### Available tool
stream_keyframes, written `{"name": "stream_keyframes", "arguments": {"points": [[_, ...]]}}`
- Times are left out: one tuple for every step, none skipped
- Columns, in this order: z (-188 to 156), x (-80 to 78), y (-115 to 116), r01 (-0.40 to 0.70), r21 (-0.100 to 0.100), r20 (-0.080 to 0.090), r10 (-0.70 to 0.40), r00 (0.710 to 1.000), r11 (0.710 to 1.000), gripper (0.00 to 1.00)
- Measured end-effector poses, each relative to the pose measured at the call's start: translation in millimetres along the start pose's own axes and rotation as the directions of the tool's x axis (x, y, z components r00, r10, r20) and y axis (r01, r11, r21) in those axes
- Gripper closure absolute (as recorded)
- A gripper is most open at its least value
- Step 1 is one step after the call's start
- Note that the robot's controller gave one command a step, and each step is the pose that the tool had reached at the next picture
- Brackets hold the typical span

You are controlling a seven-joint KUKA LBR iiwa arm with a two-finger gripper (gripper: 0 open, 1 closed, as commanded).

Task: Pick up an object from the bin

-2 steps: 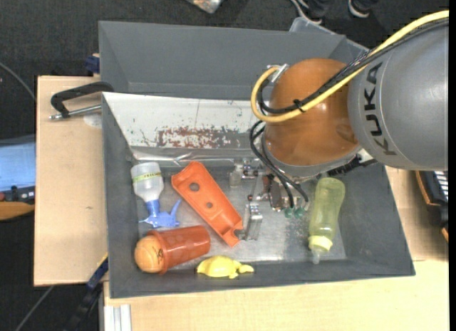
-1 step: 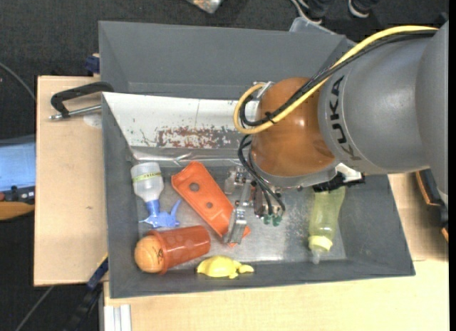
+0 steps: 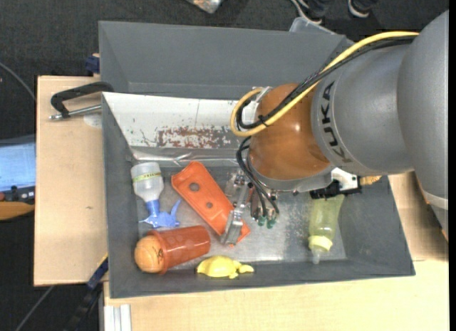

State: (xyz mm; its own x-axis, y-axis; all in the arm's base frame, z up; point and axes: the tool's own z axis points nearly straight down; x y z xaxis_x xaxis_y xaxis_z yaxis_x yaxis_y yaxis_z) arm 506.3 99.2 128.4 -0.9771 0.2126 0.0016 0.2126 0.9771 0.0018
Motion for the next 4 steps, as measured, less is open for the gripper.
{"name": "stream_keyframes", "arguments": {"points": [[-8,-4.4,13,-0.209,-0.004,0.005,0.209,0.978,0.978,0.0],[61,6.8,9,-0.152,0.001,-0.002,0.152,0.988,0.988,0.0],[58,0.7,24,-0.332,-0.006,0.007,0.332,0.943,0.943,1.0],[58,0.7,24,-0.332,-0.006,0.007,0.332,0.943,0.943,1.0]]}}
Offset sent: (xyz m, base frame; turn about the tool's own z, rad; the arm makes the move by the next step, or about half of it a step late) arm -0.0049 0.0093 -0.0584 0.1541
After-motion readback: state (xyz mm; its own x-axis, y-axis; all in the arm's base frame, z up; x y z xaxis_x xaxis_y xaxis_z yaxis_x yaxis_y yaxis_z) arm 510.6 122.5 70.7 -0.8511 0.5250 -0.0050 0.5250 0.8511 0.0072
